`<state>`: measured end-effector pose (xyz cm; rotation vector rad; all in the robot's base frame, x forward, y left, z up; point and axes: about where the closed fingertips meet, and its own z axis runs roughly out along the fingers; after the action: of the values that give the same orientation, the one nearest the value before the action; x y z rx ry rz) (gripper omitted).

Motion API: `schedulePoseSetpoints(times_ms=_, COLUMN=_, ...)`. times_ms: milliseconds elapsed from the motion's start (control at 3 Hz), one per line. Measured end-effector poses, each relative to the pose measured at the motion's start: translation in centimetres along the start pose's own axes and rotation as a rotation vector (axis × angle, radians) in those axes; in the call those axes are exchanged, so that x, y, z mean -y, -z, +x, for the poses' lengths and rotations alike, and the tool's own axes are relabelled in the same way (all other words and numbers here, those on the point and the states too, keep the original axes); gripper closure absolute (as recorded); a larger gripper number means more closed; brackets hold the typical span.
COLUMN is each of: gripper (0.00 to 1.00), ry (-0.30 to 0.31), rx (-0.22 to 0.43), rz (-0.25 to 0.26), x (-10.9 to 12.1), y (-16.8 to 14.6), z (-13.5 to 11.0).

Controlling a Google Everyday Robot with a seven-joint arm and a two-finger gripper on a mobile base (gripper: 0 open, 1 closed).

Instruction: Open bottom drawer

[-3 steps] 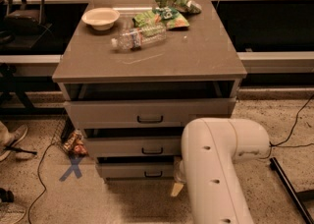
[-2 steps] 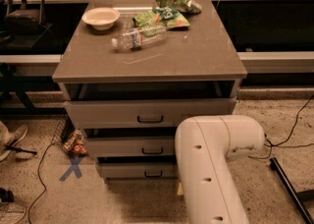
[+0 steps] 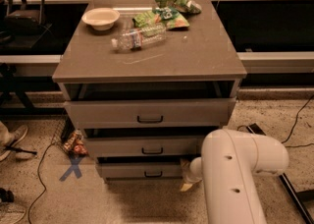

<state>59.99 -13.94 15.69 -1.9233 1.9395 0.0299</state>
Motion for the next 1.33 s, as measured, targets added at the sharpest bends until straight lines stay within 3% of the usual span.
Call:
schedulePoseSetpoints(times_ms=333, gripper=0.49, ry=-0.014, rx=0.031, rz=-0.020, x=-0.54, y=-0.73, z=0.36)
schedulePoseSetpoints(times_ms=1000, gripper=1.00, ry=-0.014, rx=0.031, rz=-0.020, x=-0.38, y=-0.18, z=0.18)
schedulePoseSetpoints(times_ms=1333, gripper=1.00, ry=-0.014, rx=0.031, rz=-0.020, x=-0.38, y=-0.17, z=0.18)
